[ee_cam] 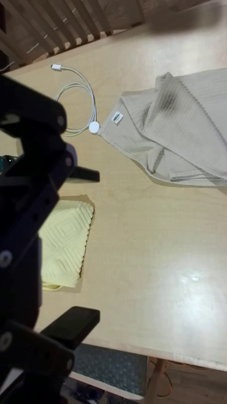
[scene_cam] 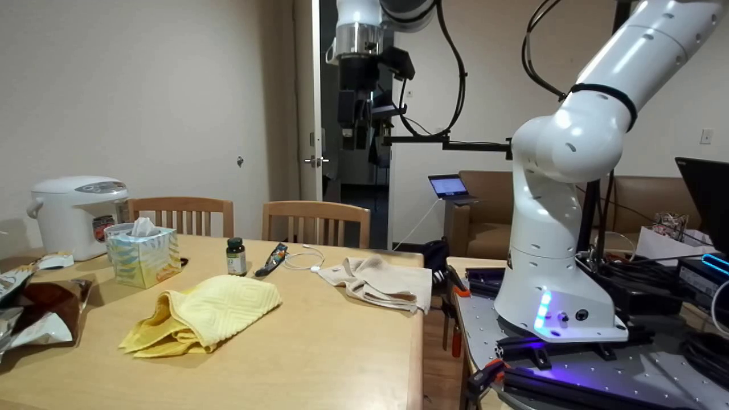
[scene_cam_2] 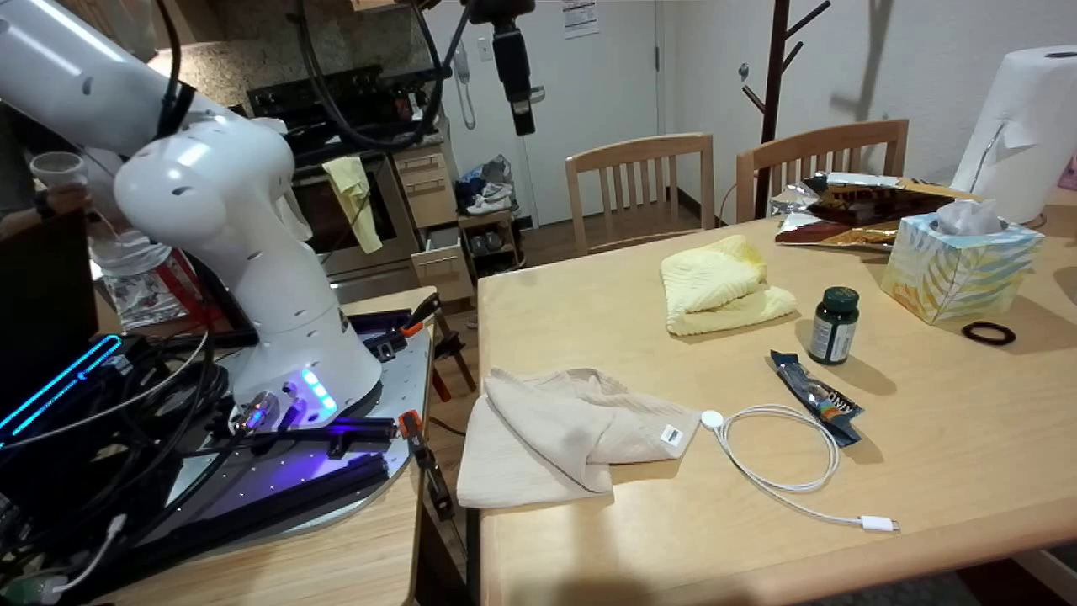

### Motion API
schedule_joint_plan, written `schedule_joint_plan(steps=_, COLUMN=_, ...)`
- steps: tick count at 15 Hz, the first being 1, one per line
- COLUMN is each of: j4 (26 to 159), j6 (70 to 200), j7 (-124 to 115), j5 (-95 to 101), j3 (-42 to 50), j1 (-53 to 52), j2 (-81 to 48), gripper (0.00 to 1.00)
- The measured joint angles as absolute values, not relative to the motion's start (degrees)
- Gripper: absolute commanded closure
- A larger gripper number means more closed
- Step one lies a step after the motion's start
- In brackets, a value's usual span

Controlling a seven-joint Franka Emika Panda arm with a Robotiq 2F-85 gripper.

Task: Move the towel at the edge closer to the bottle

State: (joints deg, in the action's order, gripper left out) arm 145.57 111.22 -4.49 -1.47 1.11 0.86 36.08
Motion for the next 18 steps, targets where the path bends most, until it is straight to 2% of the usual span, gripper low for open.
schedule_joint_plan(steps=10, j4=154.82, j6=125.48, j7=-8.32, j5=1.15, j3=1.40, j1=5.60, j2=31.63, gripper=0.00)
schedule_joint_plan(steps=18, j4=159.43, j6=139.57, j7=-13.71, j5=3.63, j3=2.55, j1=9.47, j2=20.30, gripper=0.00)
